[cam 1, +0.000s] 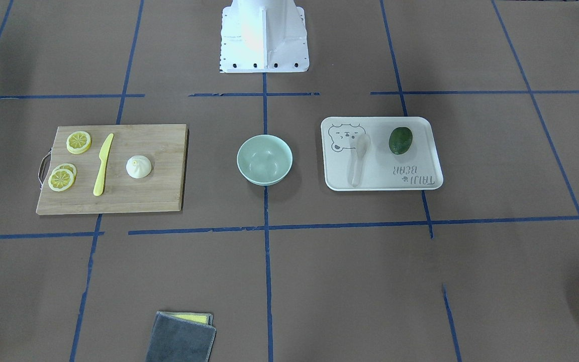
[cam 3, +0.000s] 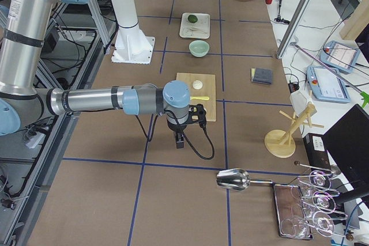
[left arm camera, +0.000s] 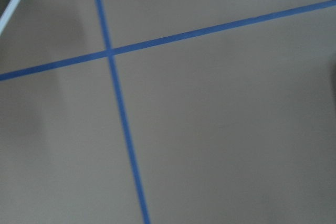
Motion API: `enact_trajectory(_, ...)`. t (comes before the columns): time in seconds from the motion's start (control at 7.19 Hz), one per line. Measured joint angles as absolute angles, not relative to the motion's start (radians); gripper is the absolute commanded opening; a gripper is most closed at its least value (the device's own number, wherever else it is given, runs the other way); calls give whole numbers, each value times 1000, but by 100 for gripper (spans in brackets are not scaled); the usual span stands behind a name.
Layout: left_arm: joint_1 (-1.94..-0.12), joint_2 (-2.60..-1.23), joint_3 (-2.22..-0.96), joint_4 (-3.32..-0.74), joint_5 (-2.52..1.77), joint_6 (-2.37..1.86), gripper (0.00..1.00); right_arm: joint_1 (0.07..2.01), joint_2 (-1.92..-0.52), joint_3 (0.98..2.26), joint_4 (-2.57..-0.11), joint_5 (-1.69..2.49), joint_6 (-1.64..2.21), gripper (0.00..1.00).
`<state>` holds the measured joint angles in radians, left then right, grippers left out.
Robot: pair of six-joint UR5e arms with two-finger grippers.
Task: Put spoon and bun in bowl
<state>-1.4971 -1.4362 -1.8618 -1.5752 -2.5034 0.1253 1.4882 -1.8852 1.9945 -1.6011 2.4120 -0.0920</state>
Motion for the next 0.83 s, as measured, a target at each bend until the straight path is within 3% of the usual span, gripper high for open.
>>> enact_trajectory(0.28, -1410, -1437, -1860, -1814, -2566, 43, 100, 1487, -1885, 2000, -1596, 2412, -95, 100)
enact_trajectory(0.83, -1069, -1497, -1870, -2263, -2372, -612, 99, 1474, -1886, 2001, -1564, 2409, -87, 100)
